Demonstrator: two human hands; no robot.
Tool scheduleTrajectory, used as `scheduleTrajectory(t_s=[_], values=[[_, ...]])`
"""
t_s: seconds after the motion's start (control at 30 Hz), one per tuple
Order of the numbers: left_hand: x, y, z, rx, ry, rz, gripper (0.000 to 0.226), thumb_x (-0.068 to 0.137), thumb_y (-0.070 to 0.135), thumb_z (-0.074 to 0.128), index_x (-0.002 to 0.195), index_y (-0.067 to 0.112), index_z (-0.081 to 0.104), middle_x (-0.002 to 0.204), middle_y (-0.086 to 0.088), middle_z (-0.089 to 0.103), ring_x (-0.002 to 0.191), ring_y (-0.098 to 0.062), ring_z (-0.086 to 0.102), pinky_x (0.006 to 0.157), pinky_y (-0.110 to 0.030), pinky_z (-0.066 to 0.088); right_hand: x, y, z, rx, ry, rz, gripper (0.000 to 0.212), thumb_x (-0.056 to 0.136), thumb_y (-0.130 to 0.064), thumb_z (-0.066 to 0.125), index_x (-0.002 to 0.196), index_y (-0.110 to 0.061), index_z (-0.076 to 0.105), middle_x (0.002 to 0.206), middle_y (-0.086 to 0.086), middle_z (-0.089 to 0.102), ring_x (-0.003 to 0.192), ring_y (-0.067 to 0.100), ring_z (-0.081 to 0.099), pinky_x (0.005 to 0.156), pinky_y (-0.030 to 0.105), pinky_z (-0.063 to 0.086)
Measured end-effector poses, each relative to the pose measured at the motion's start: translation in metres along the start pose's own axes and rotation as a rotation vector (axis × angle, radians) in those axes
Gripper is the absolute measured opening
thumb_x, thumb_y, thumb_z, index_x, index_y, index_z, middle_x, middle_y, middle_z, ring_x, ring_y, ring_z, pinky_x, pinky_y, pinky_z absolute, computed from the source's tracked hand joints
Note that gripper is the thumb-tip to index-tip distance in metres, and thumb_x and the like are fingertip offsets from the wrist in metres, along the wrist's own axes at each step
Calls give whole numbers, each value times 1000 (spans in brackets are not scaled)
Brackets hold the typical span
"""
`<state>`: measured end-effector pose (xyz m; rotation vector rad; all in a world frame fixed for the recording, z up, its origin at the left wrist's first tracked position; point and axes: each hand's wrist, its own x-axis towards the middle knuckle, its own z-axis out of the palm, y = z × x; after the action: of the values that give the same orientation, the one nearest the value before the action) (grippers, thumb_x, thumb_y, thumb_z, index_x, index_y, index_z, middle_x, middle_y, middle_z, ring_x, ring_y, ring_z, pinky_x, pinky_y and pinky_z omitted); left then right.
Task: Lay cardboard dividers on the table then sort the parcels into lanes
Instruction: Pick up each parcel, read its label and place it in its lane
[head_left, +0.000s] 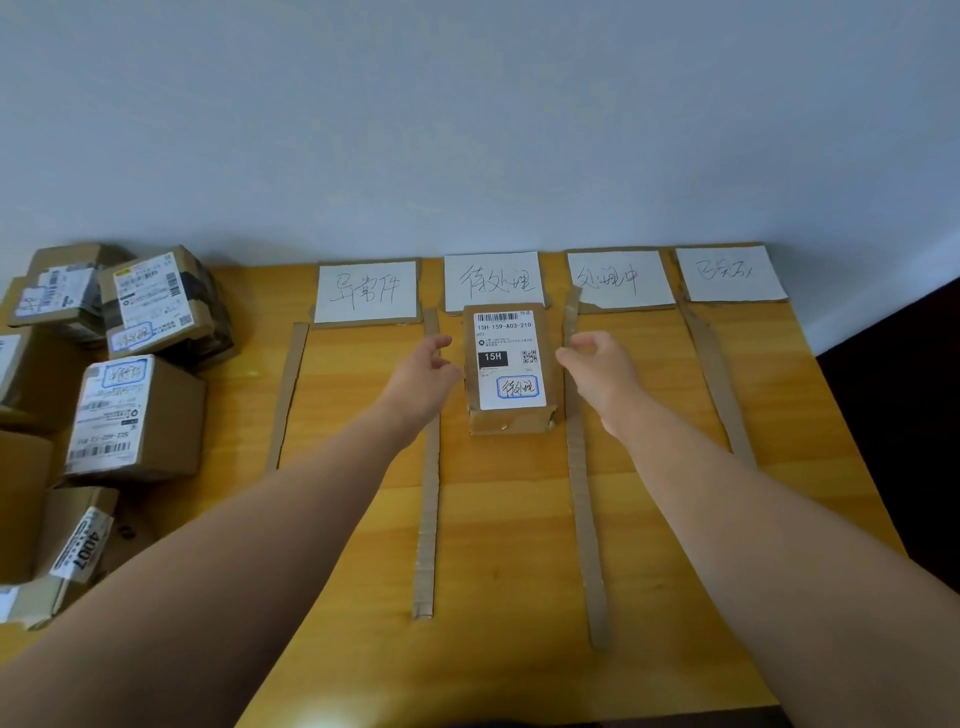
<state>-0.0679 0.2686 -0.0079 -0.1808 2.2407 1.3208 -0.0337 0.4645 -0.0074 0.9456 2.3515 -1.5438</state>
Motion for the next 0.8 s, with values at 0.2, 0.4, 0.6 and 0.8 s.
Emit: scheduleTrajectory(t_s=[0.2,0.4,0.6,0.8], values=[[-31,11,-24,35,113,91,44,97,21,51,140,22,42,132,-2,51,115,-23,54,100,-44,48,-23,-17,-3,-113,28,-201,28,96,-15,49,124,-13,56,117,-1,56,99,11,48,74,19,40],[-63,-6,-68,11,208,125,38,97,24,50,134,24,45,124,0,55,110,-20,56,98,-42,49,-51,-45,29,-120,5,-330,26,95,-13,45,116,-18,59,112,0,60,77,8,56,63,24,49],[-83,-34,-119,8,263,171,39,97,23,50,136,23,45,119,2,57,106,-17,57,90,-34,50,-88,-65,82,-101,-112,-374,25,96,-14,44,117,-19,59,105,-4,56,90,10,55,64,16,40],[-93,-72,-199,77,275,246,36,97,22,51,133,21,47,115,3,57,103,-13,55,80,-24,40,-121,-89,173,-40,-157,-349,19,93,-18,47,102,-28,60,107,1,64,97,19,63,87,38,54]])
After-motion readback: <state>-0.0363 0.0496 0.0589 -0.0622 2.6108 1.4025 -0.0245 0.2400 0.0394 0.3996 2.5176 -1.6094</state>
